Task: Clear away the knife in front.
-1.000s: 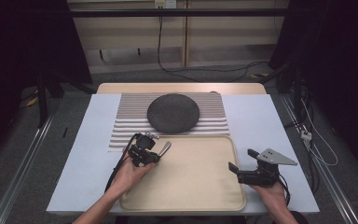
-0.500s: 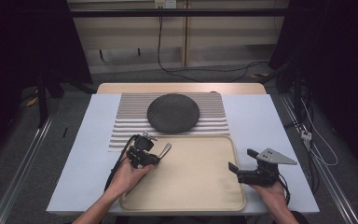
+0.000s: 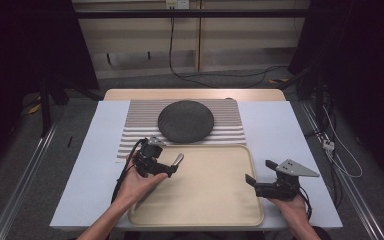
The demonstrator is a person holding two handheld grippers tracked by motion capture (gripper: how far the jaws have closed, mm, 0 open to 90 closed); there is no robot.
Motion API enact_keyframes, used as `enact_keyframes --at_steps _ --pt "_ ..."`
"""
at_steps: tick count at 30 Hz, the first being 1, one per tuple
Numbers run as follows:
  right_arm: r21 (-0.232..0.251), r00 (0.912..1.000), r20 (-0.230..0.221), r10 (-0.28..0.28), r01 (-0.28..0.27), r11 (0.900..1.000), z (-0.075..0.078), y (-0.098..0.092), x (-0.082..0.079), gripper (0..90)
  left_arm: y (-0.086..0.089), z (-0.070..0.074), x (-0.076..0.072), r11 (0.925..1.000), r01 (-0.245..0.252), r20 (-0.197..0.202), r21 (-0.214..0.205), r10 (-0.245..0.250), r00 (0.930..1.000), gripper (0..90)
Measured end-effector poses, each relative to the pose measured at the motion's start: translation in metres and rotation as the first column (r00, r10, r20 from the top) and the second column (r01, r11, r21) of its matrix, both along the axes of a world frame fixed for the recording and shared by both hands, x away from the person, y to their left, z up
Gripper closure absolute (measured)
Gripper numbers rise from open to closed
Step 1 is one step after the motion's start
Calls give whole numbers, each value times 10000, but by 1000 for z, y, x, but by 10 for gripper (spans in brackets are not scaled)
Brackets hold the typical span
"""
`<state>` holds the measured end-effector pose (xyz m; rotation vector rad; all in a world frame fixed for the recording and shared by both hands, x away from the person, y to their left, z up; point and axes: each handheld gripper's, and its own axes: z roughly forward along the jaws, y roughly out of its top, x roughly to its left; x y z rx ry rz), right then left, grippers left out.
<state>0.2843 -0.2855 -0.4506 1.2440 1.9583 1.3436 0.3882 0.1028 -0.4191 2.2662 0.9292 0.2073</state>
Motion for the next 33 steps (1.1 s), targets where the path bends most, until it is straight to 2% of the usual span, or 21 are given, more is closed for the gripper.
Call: enact_keyframes --at_steps 1,3,4,5,7,9,10,11,13,16,18,22,24,26,27,28,31,33 --pt "-9 10000 4 5 -5 10000 0 0 0 62 -1 0 -2 10000 62 66 63 -63 10000 135" --pt "-18 10000 0 -8 8 10000 0 0 0 63 -4 -1 -5 9981 615 87 -67 -614 9981 131" --pt "-28 10000 -5 -19 19 10000 0 0 0 62 -6 -2 -7 9977 666 151 -126 -665 9977 162" --pt "-31 10000 -5 -27 27 10000 0 0 0 62 -7 -2 -8 9968 788 208 -161 -784 9967 201" --pt "-24 10000 -5 -34 34 10000 0 0 0 62 -9 -2 -11 9957 845 573 -385 -823 9950 298" --pt "-34 10000 -7 -49 49 10000 0 1 0 63 -11 -3 -13 9943 938 611 -511 -906 9940 404" --pt "-43 10000 -1 -51 51 10000 1 1 0 63 -12 -3 -14 9947 961 735 -374 -932 9929 467" --pt "-44 10000 -12 -57 57 10000 1 1 -1 63 -14 -4 -15 9934 1067 751 -413 -1034 9918 515" --pt "-47 10000 -4 -71 71 10000 1 1 -1 63 -17 -7 -15 9914 1214 504 -482 -1189 9916 602" --pt "-53 10000 4 -75 75 10000 1 2 -1 63 -23 -11 -17 9882 1524 546 -171 -1513 9870 696" --pt "-105 10000 3 -79 79 9999 1 2 -1 63 -25 -13 -16 9877 1565 543 -56 -1560 9863 735" --pt "-116 10000 4 -53 53 9999 1 2 -1 63 -25 -18 -13 9866 1630 417 101 -1633 9857 894" --pt "-118 10000 12 -56 56 9999 1 2 -1 63 -25 -21 -12 9896 1396 395 347 -1409 9892 900" --pt "-120 10000 -4 -50 50 9999 1 2 -1 63 -25 -24 -10 9877 1502 219 446 -1513 9882 900" --pt "-120 10000 -4 -50 50 9999 1 2 -1 63 -25 -27 -10 9882 1463 235 449 -1475 9888 900" --pt "-117 10000 -6 -42 42 9999 1 2 -1 63 -23 -28 -8 9884 1499 192 261 -1504 9884 900" --pt "-123 10000 17 -12 12 9999 1 2 -2 63 -22 -27 -8 9879 1469 337 487 -1486 9883 900" --pt "-123 10000 15 -15 15 9999 1 2 -2 63 -21 -28 -7 9894 1389 310 434 -1403 9896 900"
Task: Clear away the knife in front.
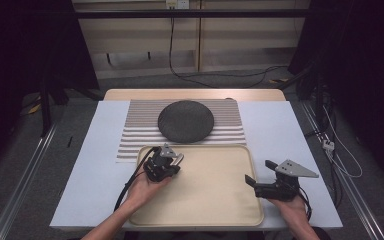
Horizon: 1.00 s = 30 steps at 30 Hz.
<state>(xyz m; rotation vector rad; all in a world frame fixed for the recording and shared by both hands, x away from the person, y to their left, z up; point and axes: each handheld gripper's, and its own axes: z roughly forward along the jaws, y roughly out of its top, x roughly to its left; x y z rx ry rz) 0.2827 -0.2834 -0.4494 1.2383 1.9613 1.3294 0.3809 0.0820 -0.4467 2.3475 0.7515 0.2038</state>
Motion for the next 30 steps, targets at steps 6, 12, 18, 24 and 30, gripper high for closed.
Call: enact_keyframes --at_steps 6,12,18,24,30 --pt "5 10000 -5 6 -6 10000 0 0 0 63 0 -2 -2 9996 235 641 156 -244 9976 900" --pt "7 10000 -22 9 -9 10000 0 0 0 63 3 -1 1 9999 -107 290 127 104 9995 900" --pt "-6 10000 -21 21 -21 10000 0 0 0 63 7 1 2 9993 -226 239 309 219 9995 900" --pt "-46 10000 -28 38 -38 10000 0 0 0 63 12 1 3 9989 -277 201 382 269 9994 900" --pt "-45 10000 -39 33 -33 10000 0 0 0 63 18 2 2 9987 -373 179 343 367 9992 900"
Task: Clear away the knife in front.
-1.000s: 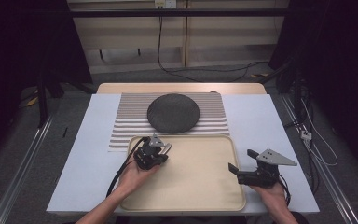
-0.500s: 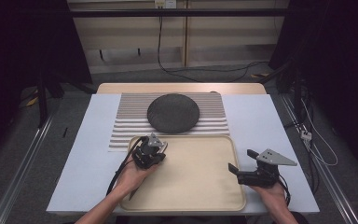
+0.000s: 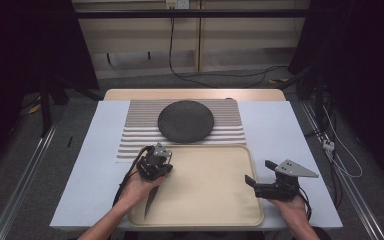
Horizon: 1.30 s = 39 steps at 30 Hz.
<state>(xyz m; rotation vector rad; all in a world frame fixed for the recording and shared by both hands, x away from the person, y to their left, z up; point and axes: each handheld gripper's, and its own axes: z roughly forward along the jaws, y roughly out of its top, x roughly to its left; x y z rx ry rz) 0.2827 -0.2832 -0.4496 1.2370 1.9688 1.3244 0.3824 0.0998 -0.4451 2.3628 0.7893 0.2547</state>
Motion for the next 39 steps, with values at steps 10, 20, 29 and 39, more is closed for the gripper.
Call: enact_keyframes --at_steps 10,20,29,39 --pt "-20 10000 -7 -20 20 10000 0 0 0 63 11 1 1 10000 -73 -225 38 74 9997 900" --pt "6 10000 -34 -61 61 10000 0 0 1 63 25 2 2 9997 -253 -482 -21 251 9985 900" --pt "-32 10000 -33 -70 70 10000 -1 1 1 64 40 2 3 9991 -405 -616 -150 395 9973 900" --pt "-24 10000 -40 -77 77 10000 0 1 1 63 45 2 5 9968 -684 -989 -426 639 9930 900"
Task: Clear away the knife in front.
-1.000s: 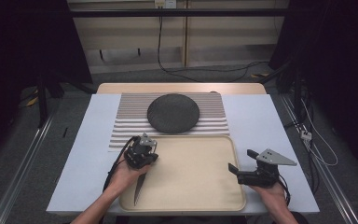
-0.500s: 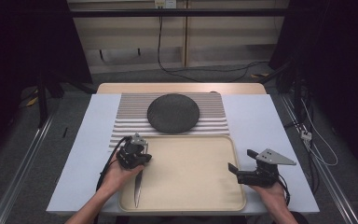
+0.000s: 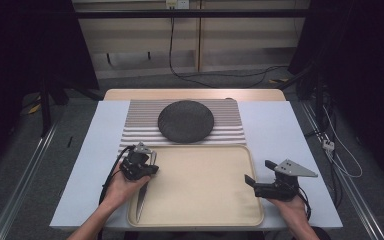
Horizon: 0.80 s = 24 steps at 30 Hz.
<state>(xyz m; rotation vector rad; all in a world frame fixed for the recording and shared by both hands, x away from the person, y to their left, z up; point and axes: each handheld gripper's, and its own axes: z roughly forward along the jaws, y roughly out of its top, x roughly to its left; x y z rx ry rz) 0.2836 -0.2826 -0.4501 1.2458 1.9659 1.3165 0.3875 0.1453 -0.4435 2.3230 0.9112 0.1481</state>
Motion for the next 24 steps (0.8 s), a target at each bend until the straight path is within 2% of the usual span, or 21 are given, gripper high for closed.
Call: enact_keyframes --at_steps 7,13,24 --pt "-14 10000 5 10 -10 10000 0 0 0 63 2 1 1 9999 98 -1 124 -98 10000 900" --pt "-15 10000 1 -2 2 10000 0 1 0 63 7 1 0 10000 -31 -68 46 31 10000 900" --pt "0 10000 1 -11 11 10000 0 0 0 63 12 1 -2 9997 -163 -19 170 164 9999 900"
